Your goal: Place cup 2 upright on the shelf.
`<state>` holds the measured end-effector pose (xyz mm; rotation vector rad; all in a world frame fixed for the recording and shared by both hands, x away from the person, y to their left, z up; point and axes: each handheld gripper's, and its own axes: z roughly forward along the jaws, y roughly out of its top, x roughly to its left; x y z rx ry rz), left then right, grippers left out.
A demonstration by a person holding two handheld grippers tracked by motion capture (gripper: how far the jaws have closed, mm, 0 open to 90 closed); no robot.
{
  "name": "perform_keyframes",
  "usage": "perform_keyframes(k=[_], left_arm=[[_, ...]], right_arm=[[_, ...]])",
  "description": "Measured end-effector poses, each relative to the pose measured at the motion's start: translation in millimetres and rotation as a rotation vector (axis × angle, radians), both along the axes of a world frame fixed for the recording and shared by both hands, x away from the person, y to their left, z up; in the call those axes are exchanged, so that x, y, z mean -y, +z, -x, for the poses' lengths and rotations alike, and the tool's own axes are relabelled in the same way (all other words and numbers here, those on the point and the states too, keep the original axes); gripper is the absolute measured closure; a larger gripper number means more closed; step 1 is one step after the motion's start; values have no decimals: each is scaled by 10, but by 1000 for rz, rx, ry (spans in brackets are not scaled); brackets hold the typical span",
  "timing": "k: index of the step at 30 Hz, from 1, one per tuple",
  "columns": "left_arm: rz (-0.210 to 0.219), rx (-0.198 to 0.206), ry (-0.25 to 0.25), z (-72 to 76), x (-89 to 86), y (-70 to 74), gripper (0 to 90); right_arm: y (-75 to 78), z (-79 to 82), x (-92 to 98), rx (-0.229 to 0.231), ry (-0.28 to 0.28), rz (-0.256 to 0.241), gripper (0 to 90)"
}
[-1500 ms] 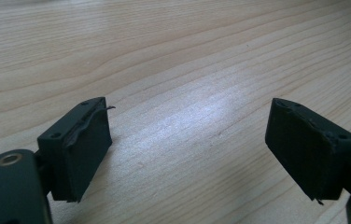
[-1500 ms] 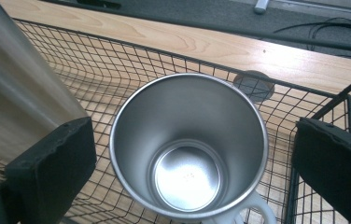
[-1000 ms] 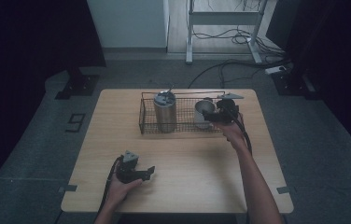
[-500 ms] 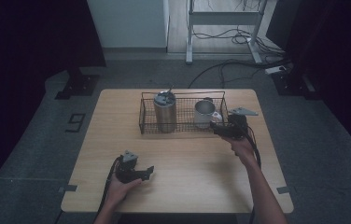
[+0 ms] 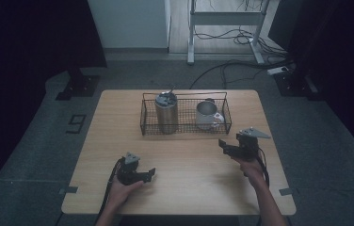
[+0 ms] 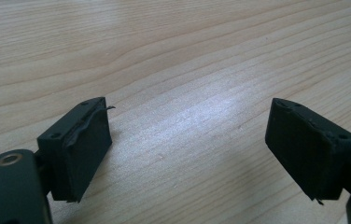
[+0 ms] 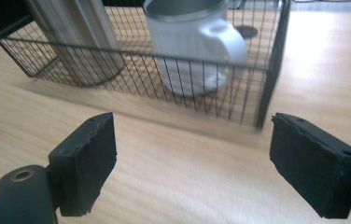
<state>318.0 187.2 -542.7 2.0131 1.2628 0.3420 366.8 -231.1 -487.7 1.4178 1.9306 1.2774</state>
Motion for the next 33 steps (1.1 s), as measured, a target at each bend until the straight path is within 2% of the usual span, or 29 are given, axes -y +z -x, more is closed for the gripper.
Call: perform_keyframes(k=[7,15,21,25,33], left_arm=[[-6,-1,-2,6,13,-13,142],[-9,0,-1,13,15,-13,142],[-12,2,-2,15,21,-15,142],[-17,4,-7,17,29,-18,142],[-18,6,-9,19,36,-20,142]], right_arm=[[-240,197,118,-34,-12,7,147],[-508,315,260,-99,-36,29,146],[-597,361,301,-130,-44,33,148],[-665,367,285,-154,-47,69,142],[-664,370,279,-154,-46,77,144]])
